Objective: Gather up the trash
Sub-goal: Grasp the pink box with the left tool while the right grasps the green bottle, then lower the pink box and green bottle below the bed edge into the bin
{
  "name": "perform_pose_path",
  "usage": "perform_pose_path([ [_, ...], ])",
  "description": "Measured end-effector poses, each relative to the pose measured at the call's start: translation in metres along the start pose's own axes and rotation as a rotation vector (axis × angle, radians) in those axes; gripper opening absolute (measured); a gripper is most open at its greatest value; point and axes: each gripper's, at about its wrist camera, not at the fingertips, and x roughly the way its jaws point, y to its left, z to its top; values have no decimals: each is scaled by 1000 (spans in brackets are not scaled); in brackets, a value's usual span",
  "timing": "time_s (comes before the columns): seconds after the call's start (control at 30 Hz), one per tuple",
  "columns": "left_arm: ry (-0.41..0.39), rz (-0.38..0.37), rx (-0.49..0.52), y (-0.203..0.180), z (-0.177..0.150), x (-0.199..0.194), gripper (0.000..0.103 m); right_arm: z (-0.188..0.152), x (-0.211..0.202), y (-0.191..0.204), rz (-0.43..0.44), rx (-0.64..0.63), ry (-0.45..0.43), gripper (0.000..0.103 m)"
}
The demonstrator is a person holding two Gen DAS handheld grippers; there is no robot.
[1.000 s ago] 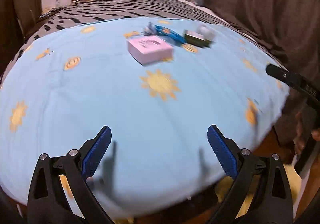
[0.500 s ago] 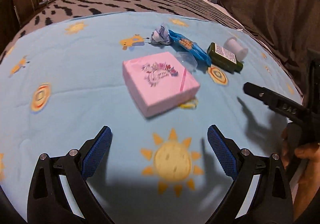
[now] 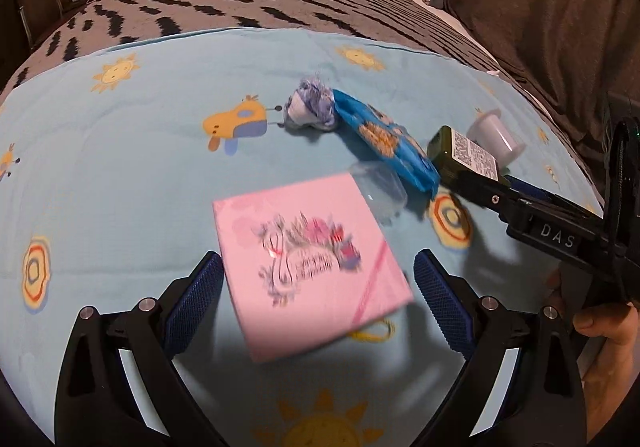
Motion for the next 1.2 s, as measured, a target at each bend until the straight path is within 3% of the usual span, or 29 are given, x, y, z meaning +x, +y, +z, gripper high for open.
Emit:
perform_pose_path([
  [0.07,5,18,2,0,4,4,85,5,5,2,-2,-14,4,85],
  [0.27,12,25,25,1,8,7,85,17,17,6,-10,-25,7,84],
  [0.33,13,20,29,3,8,6,84,16,17,10,-18,-50,3,73],
  [0.37,15,19,30,4,8,6,84,15,16,14,-22,-66,-1,58],
  [0.4,12,20,35,4,8,4,84,14,14,17,-37,-80,-8,51],
  [0.7,-47,-6,47,2,11,-25,83,0,-14,16,-6,-48,-37,50],
  [0.9,-107,-20,89,-10,0,-75,83,-15,-76,23,-21,-68,-126,50],
  [1.2,-170,-66,178,-32,-75,-149,83,-86,-167,36,-25,-87,-185,50],
])
